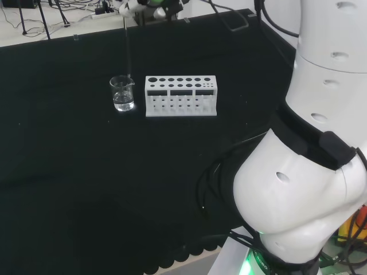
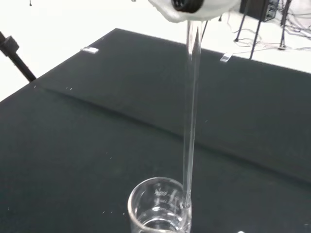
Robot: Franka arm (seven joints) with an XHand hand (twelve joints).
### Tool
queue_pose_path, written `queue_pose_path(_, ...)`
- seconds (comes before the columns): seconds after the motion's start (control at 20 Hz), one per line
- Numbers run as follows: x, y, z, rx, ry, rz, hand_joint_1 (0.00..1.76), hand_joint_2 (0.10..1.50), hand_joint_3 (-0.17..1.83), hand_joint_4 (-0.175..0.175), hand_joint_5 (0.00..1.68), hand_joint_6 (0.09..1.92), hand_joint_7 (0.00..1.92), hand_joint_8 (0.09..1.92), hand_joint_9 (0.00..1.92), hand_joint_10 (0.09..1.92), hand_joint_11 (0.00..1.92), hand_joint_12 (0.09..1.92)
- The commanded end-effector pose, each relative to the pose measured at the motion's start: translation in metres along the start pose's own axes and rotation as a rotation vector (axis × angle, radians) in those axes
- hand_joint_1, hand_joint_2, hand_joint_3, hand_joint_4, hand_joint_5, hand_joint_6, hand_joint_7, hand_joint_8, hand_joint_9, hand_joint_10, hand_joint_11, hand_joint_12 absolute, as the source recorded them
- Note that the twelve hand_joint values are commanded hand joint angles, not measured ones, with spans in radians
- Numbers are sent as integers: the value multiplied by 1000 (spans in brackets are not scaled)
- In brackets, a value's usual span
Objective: Put the glass rod back on the white test tube rack.
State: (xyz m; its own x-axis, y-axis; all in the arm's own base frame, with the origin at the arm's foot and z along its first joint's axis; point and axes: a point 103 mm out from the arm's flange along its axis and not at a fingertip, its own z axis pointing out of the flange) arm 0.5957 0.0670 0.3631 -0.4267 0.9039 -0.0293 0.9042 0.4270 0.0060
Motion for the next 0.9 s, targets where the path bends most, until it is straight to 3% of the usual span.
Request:
queue_pose_path(0.05,-26,-28,-26,-11,-1,86,1293,1077,0,-175,1109,477,1074,1176,1552,946,1391,1173)
queue_pose_path(0.35,-63,-54,-38,-17,-17,163,1293,1077,0,-175,1109,477,1075,1175,1553,946,1391,1172)
queue_pose_path(0.55,-109,-92,-36,-10,-41,262,1293,1077,0,-175,1108,477,1075,1174,1553,946,1391,1171)
queue_pose_path(0.9,-154,-141,-30,10,-54,376,1293,1077,0,-175,1109,476,1075,1175,1552,945,1390,1171)
